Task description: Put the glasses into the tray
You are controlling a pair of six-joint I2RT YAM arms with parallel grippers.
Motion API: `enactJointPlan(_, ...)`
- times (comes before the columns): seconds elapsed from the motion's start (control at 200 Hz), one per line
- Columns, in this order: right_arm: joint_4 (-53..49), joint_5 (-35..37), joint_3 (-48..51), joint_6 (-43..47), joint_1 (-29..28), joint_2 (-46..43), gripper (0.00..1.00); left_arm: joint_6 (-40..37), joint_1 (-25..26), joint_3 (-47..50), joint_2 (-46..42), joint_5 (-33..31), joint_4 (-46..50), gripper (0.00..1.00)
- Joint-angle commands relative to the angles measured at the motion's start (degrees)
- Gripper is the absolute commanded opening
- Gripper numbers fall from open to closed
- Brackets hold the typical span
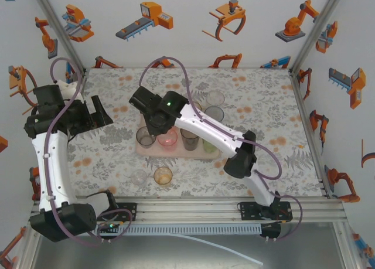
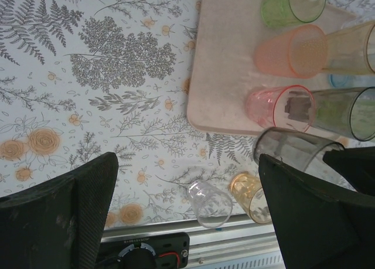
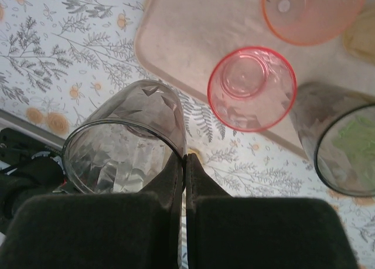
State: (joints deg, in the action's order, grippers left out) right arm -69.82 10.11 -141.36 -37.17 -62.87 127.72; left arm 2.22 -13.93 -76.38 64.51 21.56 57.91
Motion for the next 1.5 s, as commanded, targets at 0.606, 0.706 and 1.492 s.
enactJointPlan(0.606, 7.85, 1.14, -4.64, 5.48, 1.67, 9.70, 0.00, -0.45, -2.50, -1.95, -0.61, 5.26, 2.48, 0.97)
enactJointPlan(0.706, 9.06, 1.06, -4.71, 5.97, 1.88, 10.73, 0.00, -0.64, -2.50, -2.11, -0.60, 5.53, 2.69, 0.97)
enactJointPlan(1.492, 10.81, -1.22, -5.25, 5.77, 3.39, 16.82, 0.00, -2.44, -2.59, -2.20, 0.09, 8.68, 4.58, 0.97)
